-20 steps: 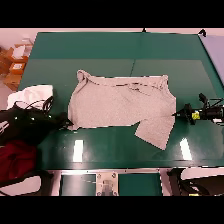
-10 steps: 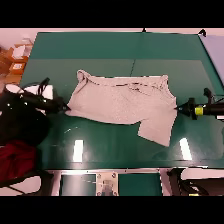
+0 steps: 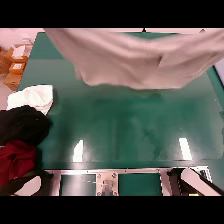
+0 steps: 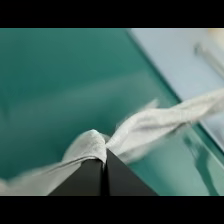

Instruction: Fold the shirts.

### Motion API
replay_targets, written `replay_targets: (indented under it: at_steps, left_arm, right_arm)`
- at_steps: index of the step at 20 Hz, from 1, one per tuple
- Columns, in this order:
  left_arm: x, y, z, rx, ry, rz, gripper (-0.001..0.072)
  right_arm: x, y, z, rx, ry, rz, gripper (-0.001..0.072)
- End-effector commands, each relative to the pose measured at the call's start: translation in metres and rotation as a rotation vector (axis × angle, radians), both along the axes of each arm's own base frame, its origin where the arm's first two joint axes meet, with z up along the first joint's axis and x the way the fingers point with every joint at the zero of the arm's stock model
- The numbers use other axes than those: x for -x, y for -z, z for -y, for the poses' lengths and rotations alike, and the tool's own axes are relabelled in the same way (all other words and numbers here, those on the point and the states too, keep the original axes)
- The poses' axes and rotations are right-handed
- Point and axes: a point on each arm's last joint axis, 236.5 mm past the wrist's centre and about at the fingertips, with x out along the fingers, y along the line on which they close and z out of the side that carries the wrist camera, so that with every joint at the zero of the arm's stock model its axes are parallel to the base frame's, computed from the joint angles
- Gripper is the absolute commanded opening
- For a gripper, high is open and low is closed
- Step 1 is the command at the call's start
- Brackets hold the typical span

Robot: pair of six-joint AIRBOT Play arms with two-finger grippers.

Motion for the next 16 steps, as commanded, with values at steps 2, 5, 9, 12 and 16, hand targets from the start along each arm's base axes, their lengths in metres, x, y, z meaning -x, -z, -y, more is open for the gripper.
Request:
replay_targets:
  at_steps: [2,5,9,12,16]
  left_arm:
    - [0.134,-0.151,0.004,-0.056,-0.118,0.513,0.0022]
    - [0.162,-0.155,-0.013,-0.139,-0.248,0.553,0.0021]
    - [0.127,-0.108,-0.035,-0.212,-0.318,0.361,0.0021]
    - [0.064,-0.034,-0.048,-0.191,-0.311,0.147,0.0022]
    - [-0.024,0.117,-0.049,-0.083,-0.247,-0.191,0.0021]
  right_arm:
    - [0.107,-0.151,-0.051,0.190,0.241,0.495,0.0013]
    - [0.133,-0.165,-0.047,0.334,0.453,0.568,0.0013]
    - [0.115,-0.131,-0.031,0.353,0.466,0.455,0.0013]
    - [0.080,-0.069,0.003,0.251,0.455,0.294,0.0013]
    - [0.011,0.071,0.027,0.113,0.382,0.025,0.0014]
